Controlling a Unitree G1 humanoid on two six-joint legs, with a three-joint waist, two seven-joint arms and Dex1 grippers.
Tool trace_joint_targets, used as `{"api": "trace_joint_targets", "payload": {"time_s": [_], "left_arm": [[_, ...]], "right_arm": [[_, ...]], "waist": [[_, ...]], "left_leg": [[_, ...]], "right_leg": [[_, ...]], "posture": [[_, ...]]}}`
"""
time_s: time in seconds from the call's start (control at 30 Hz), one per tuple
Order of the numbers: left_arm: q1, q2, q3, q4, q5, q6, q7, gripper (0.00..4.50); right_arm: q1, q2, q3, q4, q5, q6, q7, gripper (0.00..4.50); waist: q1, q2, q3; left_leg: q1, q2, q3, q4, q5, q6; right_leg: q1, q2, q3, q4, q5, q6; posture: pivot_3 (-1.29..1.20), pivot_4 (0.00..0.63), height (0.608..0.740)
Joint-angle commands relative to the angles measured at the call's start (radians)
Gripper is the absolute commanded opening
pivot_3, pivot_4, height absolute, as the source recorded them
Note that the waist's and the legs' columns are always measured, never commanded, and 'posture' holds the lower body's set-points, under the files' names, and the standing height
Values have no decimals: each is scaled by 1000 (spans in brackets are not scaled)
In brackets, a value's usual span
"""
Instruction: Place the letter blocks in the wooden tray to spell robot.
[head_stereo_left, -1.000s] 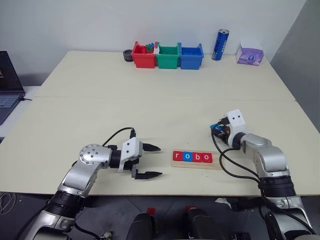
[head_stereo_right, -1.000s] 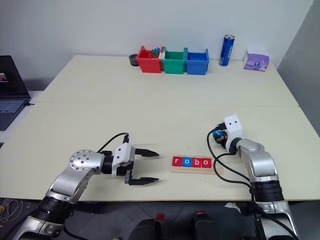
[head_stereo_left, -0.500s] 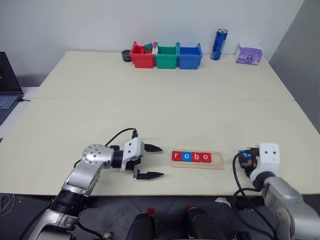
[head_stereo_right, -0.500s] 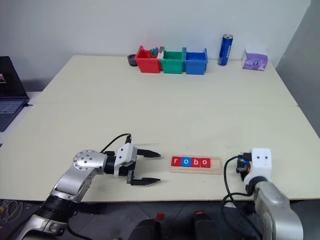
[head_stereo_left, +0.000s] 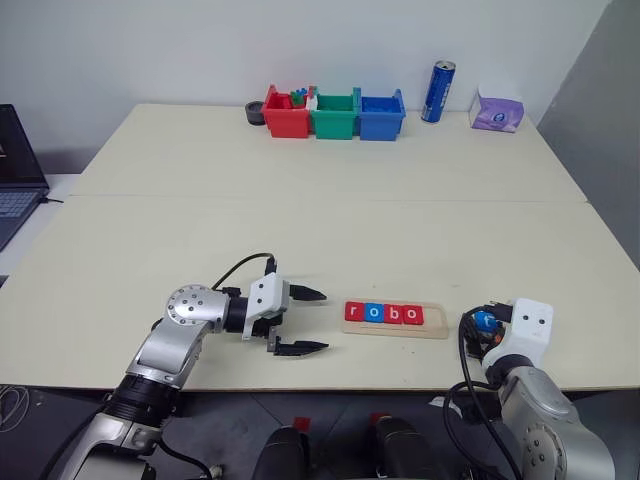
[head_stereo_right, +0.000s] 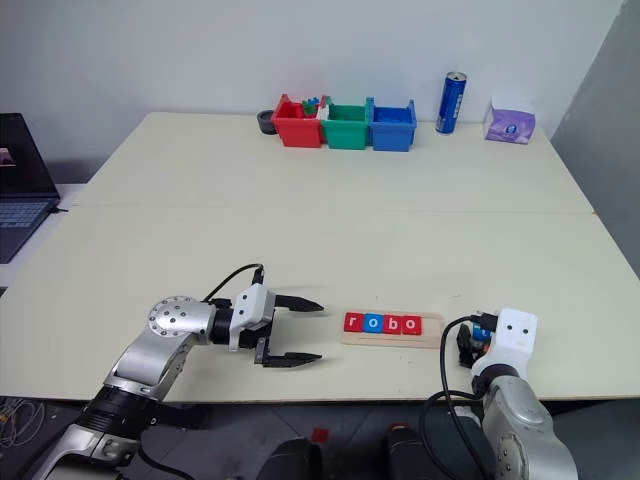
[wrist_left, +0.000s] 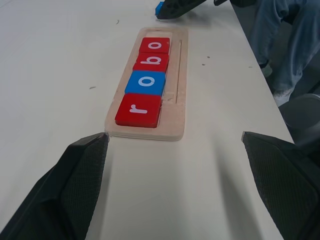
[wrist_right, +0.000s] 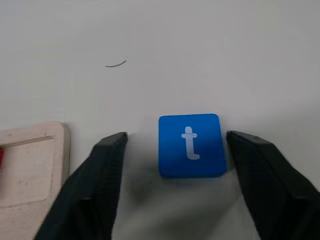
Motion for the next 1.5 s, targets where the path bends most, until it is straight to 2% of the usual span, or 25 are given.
{"api": "trace_joint_targets", "payload": {"time_s": [0.03,0.1,0.2,0.27,0.4,0.5,0.57,0.73,1.13,1.23,1.47,1.5], "left_arm": [[5,1,4,-23,0,-15,4,4500],[6,-1,5,-24,-1,-14,8,4500],[-1,-2,5,-30,-2,-3,13,4500],[-5,0,6,-36,-5,7,15,4500],[-14,3,1,-49,-5,22,15,4500],[-28,0,-3,-51,-3,33,14,4500],[-34,-2,-4,-52,-4,38,14,4500],[-36,2,-1,-53,-3,41,11,4500],[-16,20,7,-89,-5,58,21,4500],[-17,22,7,-93,-6,61,23,4500],[0,27,11,-91,-6,49,19,4500],[1,27,11,-87,-5,44,19,4500]], "right_arm": [[-15,-35,-34,-38,14,-25,14,4460],[-23,-67,-39,-51,7,-37,20,4460],[-35,-203,-47,-52,-1,-73,93,4460],[-59,-300,-79,-20,83,-58,218,4460],[-83,-618,-97,71,224,-87,567,4460],[-80,-825,-65,194,220,-195,763,4460],[-74,-926,-23,266,200,-280,863,4460],[-136,-1036,68,455,160,-422,995,4460],[-266,-1066,223,675,86,-534,1108,4460],[-282,-1060,228,692,87,-541,1116,3948],[-286,-1053,207,673,98,-540,1119,1497],[-288,-1054,202,662,105,-538,1121,1457]], "waist": [[1,0,0],[1,1,0],[1,1,1],[1,1,1],[1,1,1],[2,1,2],[2,1,2],[1,-1,3],[3,-1,3],[3,-1,3],[3,-1,3],[3,-1,3]], "left_leg": [[0,0,0,0,0,0],[0,0,0,0,0,0],[0,0,0,0,0,0],[0,-1,1,0,0,0],[0,-1,2,0,0,0],[0,-2,2,0,0,0],[0,-2,2,0,0,0],[0,-2,2,0,0,0],[0,-1,2,0,0,0],[0,-1,2,1,0,0],[0,-1,2,1,0,0],[0,-1,2,1,0,0]], "right_leg": [[0,0,0,0,0,0],[0,0,0,0,0,0],[0,0,0,0,0,0],[0,0,0,0,0,0],[0,0,0,-1,0,0],[1,1,-1,-1,0,0],[1,1,-2,-1,0,0],[1,2,-2,-1,0,0],[1,1,-1,-1,0,0],[1,1,-1,-1,0,0],[1,1,-1,-1,0,0],[1,1,-1,-1,0,0]], "posture": [[0,150,740],[0,150,740],[0,150,740],[0,150,740],[0,150,740],[0,150,740],[0,150,740],[0,150,740],[0,150,740],[0,150,740],[0,150,740],[0,150,740]]}}
